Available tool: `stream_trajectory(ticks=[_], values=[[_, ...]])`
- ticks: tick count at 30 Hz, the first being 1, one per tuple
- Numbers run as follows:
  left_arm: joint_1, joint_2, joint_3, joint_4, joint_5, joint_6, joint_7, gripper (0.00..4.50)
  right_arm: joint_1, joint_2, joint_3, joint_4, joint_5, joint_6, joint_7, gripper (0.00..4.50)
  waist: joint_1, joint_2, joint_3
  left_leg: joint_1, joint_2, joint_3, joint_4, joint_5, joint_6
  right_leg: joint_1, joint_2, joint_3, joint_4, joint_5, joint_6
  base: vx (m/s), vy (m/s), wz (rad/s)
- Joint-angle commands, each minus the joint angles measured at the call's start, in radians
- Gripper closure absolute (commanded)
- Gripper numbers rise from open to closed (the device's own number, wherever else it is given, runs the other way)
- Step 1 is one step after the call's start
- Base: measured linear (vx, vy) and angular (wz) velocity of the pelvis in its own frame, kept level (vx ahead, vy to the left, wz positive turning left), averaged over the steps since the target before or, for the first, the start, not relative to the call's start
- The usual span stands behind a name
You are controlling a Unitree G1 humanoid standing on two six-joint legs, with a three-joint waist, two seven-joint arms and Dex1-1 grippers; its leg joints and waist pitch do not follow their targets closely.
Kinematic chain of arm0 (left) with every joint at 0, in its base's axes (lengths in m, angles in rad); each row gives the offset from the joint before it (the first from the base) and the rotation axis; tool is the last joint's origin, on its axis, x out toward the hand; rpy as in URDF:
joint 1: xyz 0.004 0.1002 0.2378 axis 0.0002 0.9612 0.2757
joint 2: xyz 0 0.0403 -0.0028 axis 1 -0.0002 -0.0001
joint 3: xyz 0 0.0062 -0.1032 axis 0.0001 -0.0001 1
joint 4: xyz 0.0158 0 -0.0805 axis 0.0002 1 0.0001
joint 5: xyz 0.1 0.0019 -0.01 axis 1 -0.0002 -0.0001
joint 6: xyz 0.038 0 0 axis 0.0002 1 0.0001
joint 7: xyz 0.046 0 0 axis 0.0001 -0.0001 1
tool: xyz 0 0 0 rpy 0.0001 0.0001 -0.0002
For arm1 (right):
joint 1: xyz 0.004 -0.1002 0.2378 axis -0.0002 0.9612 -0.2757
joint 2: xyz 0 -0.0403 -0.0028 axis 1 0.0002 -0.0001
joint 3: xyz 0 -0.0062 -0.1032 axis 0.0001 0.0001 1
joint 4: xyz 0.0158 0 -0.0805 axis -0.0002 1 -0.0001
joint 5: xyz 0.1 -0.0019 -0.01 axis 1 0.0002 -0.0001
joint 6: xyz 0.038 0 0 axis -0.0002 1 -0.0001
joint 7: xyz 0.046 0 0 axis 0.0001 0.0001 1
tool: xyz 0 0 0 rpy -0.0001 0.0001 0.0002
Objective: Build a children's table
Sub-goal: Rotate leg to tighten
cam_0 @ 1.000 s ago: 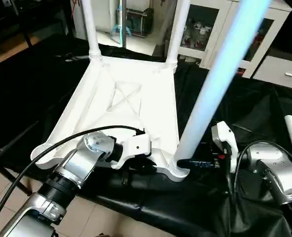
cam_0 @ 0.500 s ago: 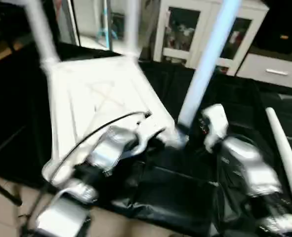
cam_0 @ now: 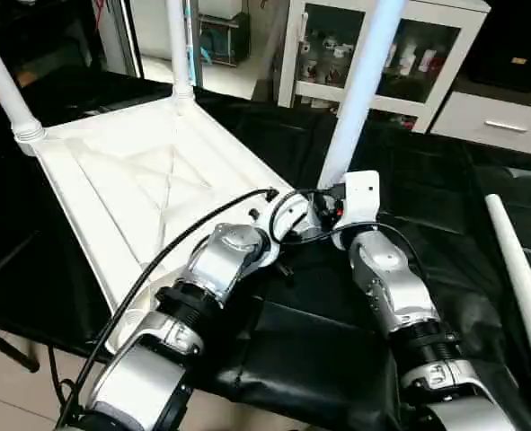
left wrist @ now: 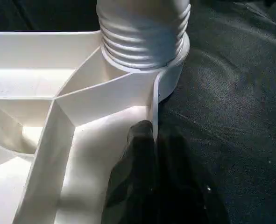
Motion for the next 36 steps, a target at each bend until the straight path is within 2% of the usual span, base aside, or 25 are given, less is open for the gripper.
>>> stream_trajectory(ticks=[1,2,3,4,5,6,7,8,9,11,14,15,16,17,20,21,24,26,28,29,30,31,32,34,36], values=[[-0.054,-0.021,0.018,-0.035,-0.028,-0.054,-0.018,4.50,0.045,-0.003,-0.004,0.107,-0.005,0.050,-0.009,2.62,0.010,0.000,-0.061,-0.013,0.042,-0.012,-0.069,-0.051,0.105,0.067,-0.074,0.051,-0.070,-0.131,-0.229,0.000,0.000,0.00],[-0.054,-0.017,0.012,-0.034,-0.029,-0.057,-0.035,4.50,0.051,-0.005,-0.009,0.088,0.009,0.032,0.019,2.27,0.010,0.004,-0.060,-0.012,0.042,-0.012,-0.069,-0.059,0.101,0.067,-0.074,0.051,-0.072,-0.139,-0.227,0.000,0.000,0.00],[-0.053,-0.014,0.008,-0.034,-0.028,-0.062,-0.043,4.50,0.055,-0.010,-0.013,0.075,0.009,0.026,0.021,2.06,0.010,0.000,-0.061,-0.013,0.041,-0.011,-0.069,-0.065,0.098,0.069,-0.074,0.051,-0.073,-0.144,-0.223,0.000,0.000,0.00],[-0.052,-0.011,0.003,-0.033,-0.027,-0.067,-0.051,4.50,0.058,-0.014,-0.019,0.060,0.013,0.021,0.028,2.06,0.011,0.006,-0.061,-0.013,0.041,-0.013,-0.070,-0.060,0.096,0.070,-0.074,0.052,-0.071,-0.137,-0.224,0.000,0.000,0.00],[-0.051,-0.009,-0.001,-0.033,-0.025,-0.070,-0.056,4.50,0.063,-0.019,-0.027,0.043,0.019,0.015,0.032,1.92,0.011,0.004,-0.062,-0.011,0.043,-0.012,-0.069,-0.056,0.098,0.068,-0.073,0.052,-0.071,-0.119,-0.226,0.000,0.000,0.00],[-0.049,-0.008,-0.004,-0.033,-0.024,-0.073,-0.060,4.50,0.068,-0.026,-0.033,0.023,0.024,0.014,0.035,1.83,0.013,0.006,-0.063,-0.009,0.042,-0.011,-0.069,-0.044,0.101,0.068,-0.071,0.052,-0.068,-0.099,-0.236,0.000,0.000,0.00],[-0.048,-0.006,-0.006,-0.033,-0.024,-0.075,-0.064,4.50,0.075,-0.033,-0.036,-0.006,0.035,0.014,0.053,1.83,0.017,0.004,-0.067,-0.010,0.043,-0.011,-0.066,-0.019,0.109,0.070,-0.073,0.053,-0.061,-0.055,-0.245,0.000,0.000,0.00],[-0.047,-0.004,-0.007,-0.033,-0.024,-0.075,-0.068,4.50,0.084,-0.042,-0.039,-0.036,0.041,0.012,0.071,1.59,0.019,0.005,-0.067,-0.011,0.043,-0.011,-0.066,-0.008,0.119,0.071,-0.071,0.052,-0.059,-0.032,-0.250,0.000,0.000,0.00],[-0.046,-0.003,-0.008,-0.033,-0.024,-0.074,-0.071,4.50,0.090,-0.046,-0.041,-0.055,0.045,0.010,0.084,1.59,0.021,0.008,-0.064,-0.010,0.044,-0.010,-0.065,0.003,0.133,0.069,-0.072,0.052,-0.059,-0.016,-0.260,0.000,0.000,0.00],[-0.043,0.000,-0.012,-0.032,-0.022,-0.081,-0.078,4.50,0.111,-0.064,-0.041,-0.116,0.065,0.022,0.135,1.46,0.028,0.005,-0.065,-0.010,0.045,-0.008,-0.063,0.012,0.150,0.069,-0.074,0.053,-0.059,-0.009,-0.266,0.000,0.000,0.00],[-0.033,0.009,-0.019,-0.037,-0.022,-0.087,-0.100,4.50,0.175,-0.142,-0.002,-0.258,0.130,0.089,0.316,1.15,0.036,0.004,-0.060,-0.012,0.046,-0.010,-0.065,-0.010,0.162,0.075,-0.073,0.051,-0.065,-0.052,-0.253,0.000,0.000,0.00],[-0.030,0.012,-0.021,-0.039,-0.022,-0.090,-0.107,4.50,0.195,-0.169,0.007,-0.297,0.149,0.105,0.366,1.15,0.038,0.005,-0.060,-0.011,0.049,-0.011,-0.065,-0.019,0.163,0.072,-0.075,0.051,-0.067,-0.067,-0.247,0.000,0.000,0.00],[-0.026,0.017,-0.026,-0.042,-0.021,-0.095,-0.118,4.50,0.219,-0.209,0.017,-0.342,0.164,0.117,0.422,1.05,0.039,0.005,-0.059,-0.014,0.047,-0.012,-0.065,-0.024,0.166,0.076,-0.073,0.051,-0.068,-0.073,-0.241,0.000,0.000,0.00],[-0.015,0.028,-0.032,-0.050,-0.021,-0.098,-0.139,4.50,0.260,-0.288,0.024,-0.417,0.187,0.137,0.511,0.95,0.040,0.004,-0.059,-0.012,0.050,-0.012,-0.066,-0.031,0.164,0.073,-0.076,0.051,-0.070,-0.091,-0.234,0.000,0.000,0.00],[0.013,0.057,-0.051,-0.081,-0.024,-0.099,-0.202,4.50,0.317,-0.432,-0.005,-0.509,0.237,0.177,0.666,0.71,0.048,0.002,-0.059,-0.015,0.052,-0.013,-0.063,-0.031,0.169,0.076,-0.076,0.053,-0.071,-0.100,-0.224,0.000,0.000,0.00],[0.028,0.075,-0.066,-0.099,-0.028,-0.108,-0.247,4.50,0.330,-0.484,-0.023,-0.526,0.257,0.191,0.725,0.68,0.049,0.002,-0.059,-0.017,0.050,-0.013,-0.063,-0.034,0.169,0.075,-0.077,0.052,-0.073,-0.119,-0.223,0.000,0.000,0.00],[0.050,0.103,-0.088,-0.127,-0.032,-0.120,-0.306,4.50,0.341,-0.539,-0.046,-0.535,0.282,0.213,0.790,0.34,0.051,0.003,-0.056,-0.017,0.049,-0.013,-0.064,-0.067,0.157,0.072,-0.077,0.050,-0.084,-0.205,-0.206,0.000,0.000,0.00],[0.075,0.135,-0.113,-0.161,-0.041,-0.134,-0.383,4.50,0.340,-0.580,-0.052,-0.525,0.281,0.211,0.834,0.31,0.054,0.003,-0.056,-0.013,0.051,-0.011,-0.065,-0.075,0.147,0.066,-0.076,0.050,-0.088,-0.238,-0.197,0.000,0.000,0.00],[0.095,0.162,-0.133,-0.195,-0.059,-0.157,-0.460,4.50,0.339,-0.604,-0.048,-0.523,0.281,0.211,0.856,0.05,0.058,0.006,-0.055,-0.011,0.054,-0.012,-0.067,-0.071,0.137,0.062,-0.075,0.049,-0.086,-0.232,-0.198,0.000,0.000,0.00],[0.108,0.181,-0.145,-0.223,-0.074,-0.163,-0.509,4.50,0.336,-0.614,-0.043,-0.524,0.283,0.215,0.867,0.05,0.063,0.011,-0.056,0.000,0.057,-0.010,-0.067,-0.081,0.130,0.055,-0.075,0.051,-0.085,-0.223,-0.207,0.000,0.000,0.00],[0.118,0.194,-0.152,-0.243,-0.084,-0.166,-0.543,4.50,0.334,-0.623,-0.038,-0.527,0.287,0.219,0.876,0.05,0.063,0.009,-0.057,-0.001,0.059,-0.011,-0.068,-0.073,0.128,0.057,-0.076,0.052,-0.079,-0.197,-0.217,0.000,0.000,0.00],[0.128,0.209,-0.164,-0.264,-0.095,-0.197,-0.586,4.50,0.333,-0.630,-0.032,-0.532,0.298,0.233,0.893,0.05,0.065,0.010,-0.058,-0.004,0.058,-0.010,-0.067,-0.041,0.138,0.059,-0.073,0.051,-0.070,-0.124,-0.238,0.000,0.000,0.00],[0.151,0.240,-0.186,-0.317,-0.123,-0.205,-0.671,4.50,0.334,-0.643,-0.006,-0.538,0.299,0.233,0.940,0.05,0.066,0.011,-0.059,-0.002,0.058,-0.009,-0.066,-0.036,0.142,0.057,-0.072,0.051,-0.067,-0.110,-0.243,0.000,0.000,0.00],[0.164,0.260,-0.199,-0.347,-0.130,-0.208,-0.714,4.50,0.334,-0.651,0.024,-0.545,0.288,0.231,0.979,0.05,0.072,0.012,-0.059,-0.004,0.061,-0.009,-0.065,-0.019,0.152,0.060,-0.076,0.051,-0.061,-0.075,-0.262,0.000,0.000,0.00],[0.163,0.265,-0.202,-0.344,-0.121,-0.221,-0.716,4.50,0.326,-0.652,0.045,-0.544,0.291,0.237,1.012,0.05,0.079,0.013,-0.058,0.006,0.062,-0.003,-0.064,-0.037,0.149,0.051,-0.075,0.052,-0.064,-0.085,-0.270,0.000,0.000,0.00]])
